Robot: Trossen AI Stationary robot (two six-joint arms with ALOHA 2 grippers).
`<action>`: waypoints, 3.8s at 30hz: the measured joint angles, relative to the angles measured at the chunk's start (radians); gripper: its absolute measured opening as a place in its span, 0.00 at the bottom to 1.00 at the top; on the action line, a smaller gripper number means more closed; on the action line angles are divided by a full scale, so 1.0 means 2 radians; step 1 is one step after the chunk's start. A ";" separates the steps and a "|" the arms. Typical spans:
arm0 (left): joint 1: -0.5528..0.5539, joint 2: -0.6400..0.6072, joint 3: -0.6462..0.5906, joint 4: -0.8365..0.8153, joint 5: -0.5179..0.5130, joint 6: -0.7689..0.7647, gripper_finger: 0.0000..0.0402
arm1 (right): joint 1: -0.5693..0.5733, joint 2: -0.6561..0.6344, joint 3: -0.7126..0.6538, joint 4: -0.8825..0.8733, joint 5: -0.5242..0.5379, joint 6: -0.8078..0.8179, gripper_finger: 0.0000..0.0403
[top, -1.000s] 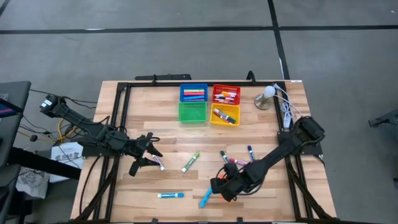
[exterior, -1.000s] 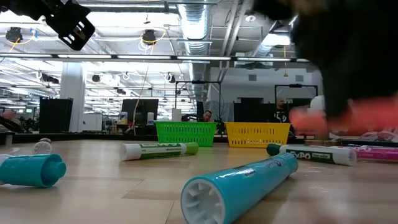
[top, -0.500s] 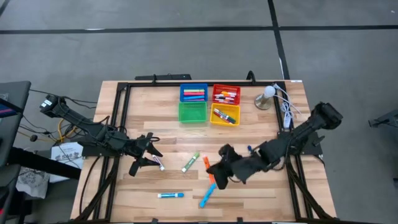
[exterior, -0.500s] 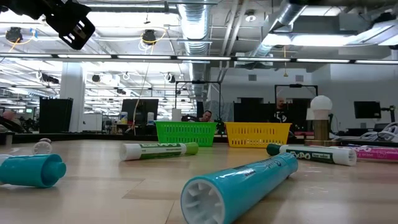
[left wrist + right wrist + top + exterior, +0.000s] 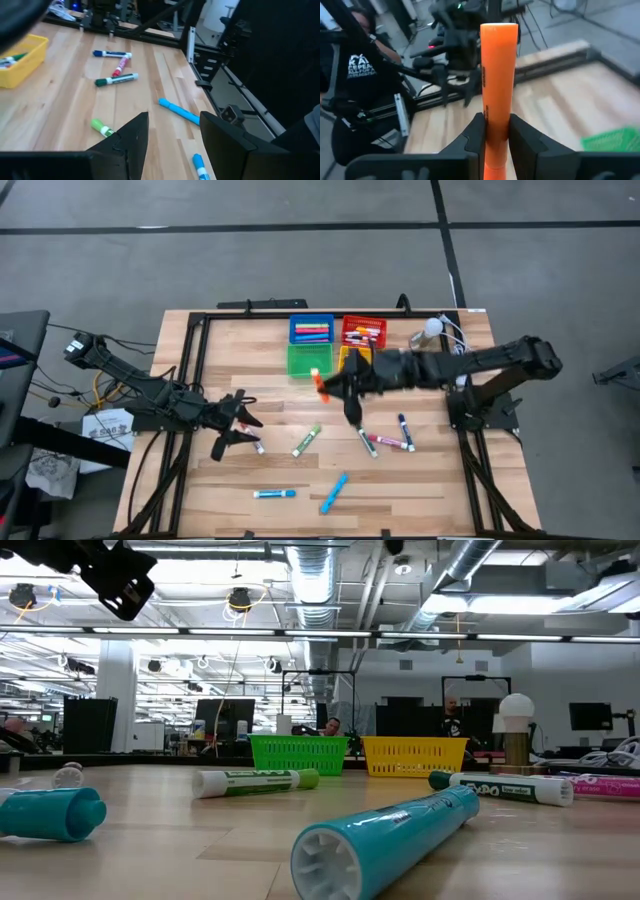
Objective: Pick & Place Markers
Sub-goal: Put the orange highlighter into the blue bin, then put the blue highlighter into the blue bin
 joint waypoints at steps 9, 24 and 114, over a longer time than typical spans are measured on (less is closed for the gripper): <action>0.000 0.000 0.000 0.002 -0.065 -0.003 0.44 | -0.149 0.019 0.000 0.012 -0.042 -0.116 0.13; 0.028 -0.011 0.000 0.020 -0.101 -0.002 0.44 | -0.294 0.183 0.093 -0.006 -0.131 -0.243 0.13; 0.083 -0.010 0.000 0.035 -0.106 0.000 0.44 | -0.298 0.439 0.437 -0.302 -0.123 -0.347 0.28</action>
